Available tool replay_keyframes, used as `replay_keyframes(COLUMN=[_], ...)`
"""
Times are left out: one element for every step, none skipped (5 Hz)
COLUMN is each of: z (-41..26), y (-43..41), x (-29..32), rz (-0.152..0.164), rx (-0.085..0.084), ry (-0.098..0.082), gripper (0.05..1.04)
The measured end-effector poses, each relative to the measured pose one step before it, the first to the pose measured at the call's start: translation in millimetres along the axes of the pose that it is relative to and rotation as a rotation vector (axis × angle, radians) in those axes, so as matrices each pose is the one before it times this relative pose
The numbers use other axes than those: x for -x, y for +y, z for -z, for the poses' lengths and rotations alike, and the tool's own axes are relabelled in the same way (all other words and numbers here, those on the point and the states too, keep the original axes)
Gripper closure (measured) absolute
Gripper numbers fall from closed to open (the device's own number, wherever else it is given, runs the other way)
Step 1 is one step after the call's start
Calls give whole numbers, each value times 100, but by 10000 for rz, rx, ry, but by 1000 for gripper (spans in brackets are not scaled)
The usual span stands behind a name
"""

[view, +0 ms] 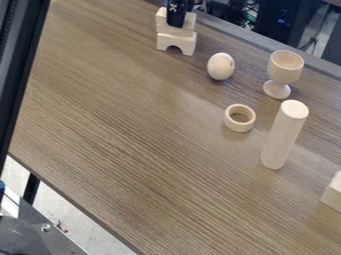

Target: Put the block on top of the rectangular block on the arch

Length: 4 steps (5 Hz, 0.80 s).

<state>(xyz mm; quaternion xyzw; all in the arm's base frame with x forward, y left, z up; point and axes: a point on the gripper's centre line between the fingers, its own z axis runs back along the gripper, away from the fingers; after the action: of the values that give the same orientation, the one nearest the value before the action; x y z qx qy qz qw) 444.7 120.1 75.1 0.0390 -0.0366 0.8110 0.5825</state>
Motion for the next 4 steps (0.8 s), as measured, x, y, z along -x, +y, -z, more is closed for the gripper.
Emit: replay_keyframes(z=[423,-1254,-3453,-3190], y=[186,-47,68,474], x=[-20,-87,82,1382], rz=[-23,-26,-81,831], rx=[-72,277,697,644], ry=[-37,13,156,322], gripper=[81,84,84,84])
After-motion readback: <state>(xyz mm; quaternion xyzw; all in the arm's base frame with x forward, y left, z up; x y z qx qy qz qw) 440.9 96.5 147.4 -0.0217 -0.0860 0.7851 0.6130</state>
